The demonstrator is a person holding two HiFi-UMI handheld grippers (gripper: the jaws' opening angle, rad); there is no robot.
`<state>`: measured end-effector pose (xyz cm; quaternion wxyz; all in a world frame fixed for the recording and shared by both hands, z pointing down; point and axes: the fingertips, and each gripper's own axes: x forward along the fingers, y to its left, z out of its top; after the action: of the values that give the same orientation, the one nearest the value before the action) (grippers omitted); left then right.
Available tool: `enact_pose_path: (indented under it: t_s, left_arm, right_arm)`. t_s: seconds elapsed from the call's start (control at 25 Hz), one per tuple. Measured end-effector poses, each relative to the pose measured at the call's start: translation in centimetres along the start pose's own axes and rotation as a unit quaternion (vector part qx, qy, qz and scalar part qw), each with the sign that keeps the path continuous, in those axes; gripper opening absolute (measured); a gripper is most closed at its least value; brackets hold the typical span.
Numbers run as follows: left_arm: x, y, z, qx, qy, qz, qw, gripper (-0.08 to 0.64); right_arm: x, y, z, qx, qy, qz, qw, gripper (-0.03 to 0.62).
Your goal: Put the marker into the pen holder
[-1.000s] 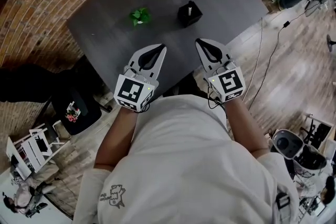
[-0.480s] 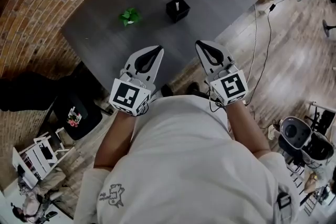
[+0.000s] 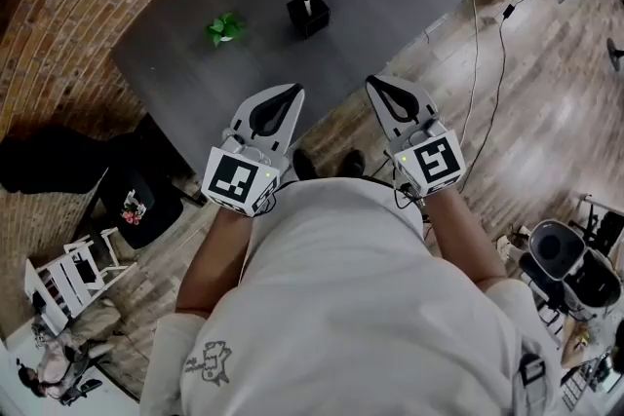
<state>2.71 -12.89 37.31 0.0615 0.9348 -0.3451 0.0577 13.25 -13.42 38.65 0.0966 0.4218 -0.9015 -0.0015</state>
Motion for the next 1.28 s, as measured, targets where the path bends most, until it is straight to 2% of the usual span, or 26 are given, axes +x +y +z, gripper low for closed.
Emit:
enact_pose_path:
  t_s: [0.16,0.44,0.76,0.96,1.28]
  left_arm:
    - [0.5,-2.0,0.0,-0.005,0.005,0.017,0.9998,0.011]
    - [0.1,-4.9,0.7,0.005,0.002,0.059,0.9983,0.011]
    - [-1.6,-7.2,0.3,0.021,-0.003,0.075,0.997,0.011]
    - [-4.8,-8.1,0.4,0.019,-0.015,0.07,0.9972,0.011]
    - [-11.9,-9.4,-0.6,0.012,-0.02,0.064,0.9977,0.011]
  right_arm:
    - [-1.8,-1.2,0.3,0.001,-0.01,0.012,1.0,0.006]
    - [-3.8,-0.6,0.8,-0.01,-0.027,0.066,0.997,0.005]
    - [-5.7,0.9,0.9,-0.011,-0.052,0.078,0.996,0.005]
    - [-6.5,3.9,1.0,-0.016,-0.047,0.068,0.996,0.006]
    - [-8.4,11.5,2.2,-0.017,-0.051,0.067,0.996,0.005]
